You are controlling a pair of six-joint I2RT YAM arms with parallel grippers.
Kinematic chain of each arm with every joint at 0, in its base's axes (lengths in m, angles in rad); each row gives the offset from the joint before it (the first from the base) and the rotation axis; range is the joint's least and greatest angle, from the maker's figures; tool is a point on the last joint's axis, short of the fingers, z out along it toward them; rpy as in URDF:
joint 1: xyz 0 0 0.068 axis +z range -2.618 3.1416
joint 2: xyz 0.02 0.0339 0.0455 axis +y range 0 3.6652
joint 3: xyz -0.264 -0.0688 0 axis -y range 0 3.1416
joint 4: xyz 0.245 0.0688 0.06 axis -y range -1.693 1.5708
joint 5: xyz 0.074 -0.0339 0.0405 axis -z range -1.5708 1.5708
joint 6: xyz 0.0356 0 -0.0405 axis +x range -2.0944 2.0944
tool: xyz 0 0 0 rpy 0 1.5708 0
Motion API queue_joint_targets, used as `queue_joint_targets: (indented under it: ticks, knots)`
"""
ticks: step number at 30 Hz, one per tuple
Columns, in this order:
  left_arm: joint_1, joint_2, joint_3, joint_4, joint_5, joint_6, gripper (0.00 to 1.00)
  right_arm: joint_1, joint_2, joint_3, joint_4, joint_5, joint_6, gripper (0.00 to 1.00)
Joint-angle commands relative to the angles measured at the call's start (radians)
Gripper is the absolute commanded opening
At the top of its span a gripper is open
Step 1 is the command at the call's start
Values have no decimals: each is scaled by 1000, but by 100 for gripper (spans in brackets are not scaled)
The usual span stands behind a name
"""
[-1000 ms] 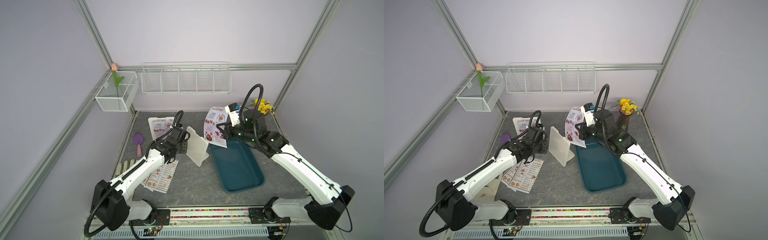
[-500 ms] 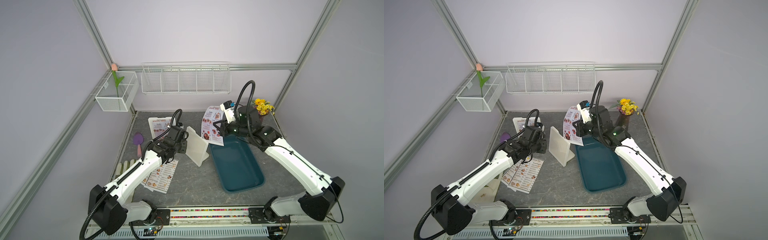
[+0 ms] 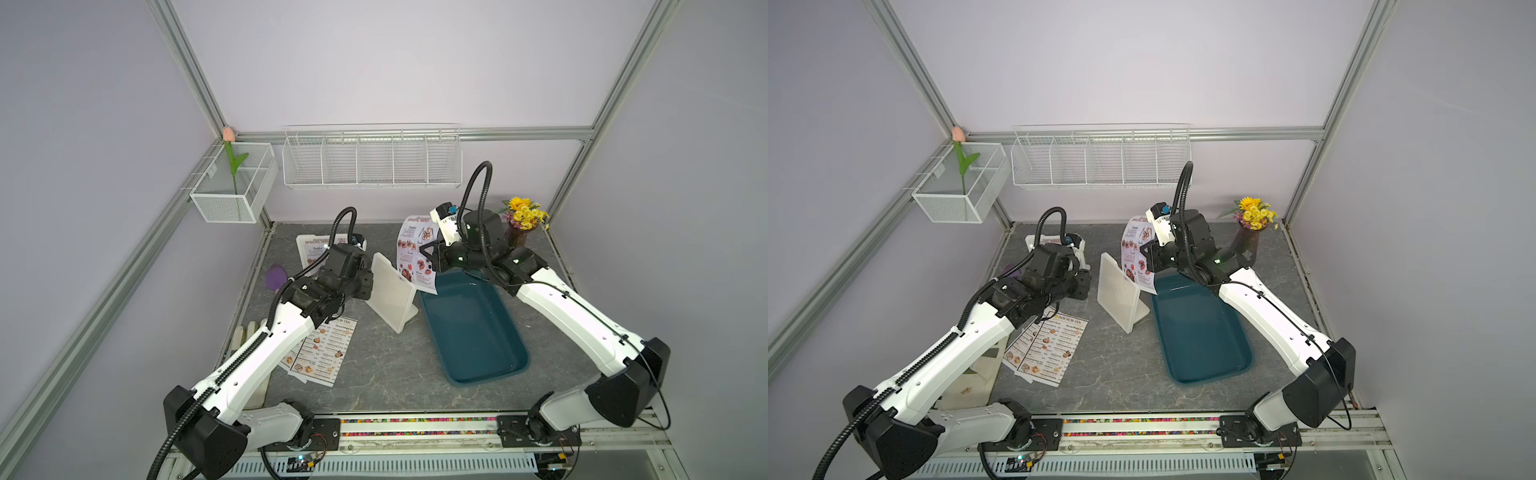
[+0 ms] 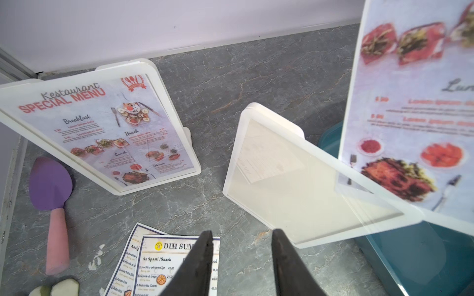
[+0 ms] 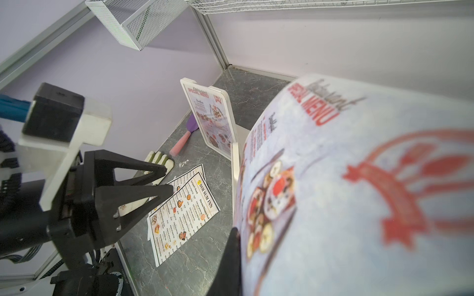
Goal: Replace the menus in the menu holders
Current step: Insert the menu into the menu holder.
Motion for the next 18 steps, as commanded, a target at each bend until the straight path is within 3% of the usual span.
queue_joint_targets:
  ticks: [1, 18]
  knots:
    - [6, -19, 31, -23, 5, 4, 41, -1, 28, 20, 52, -23, -9, 7]
    - [6, -31, 63, -4, -27, 1, 41, 7, 103, -25, 217, -39, -58, 7]
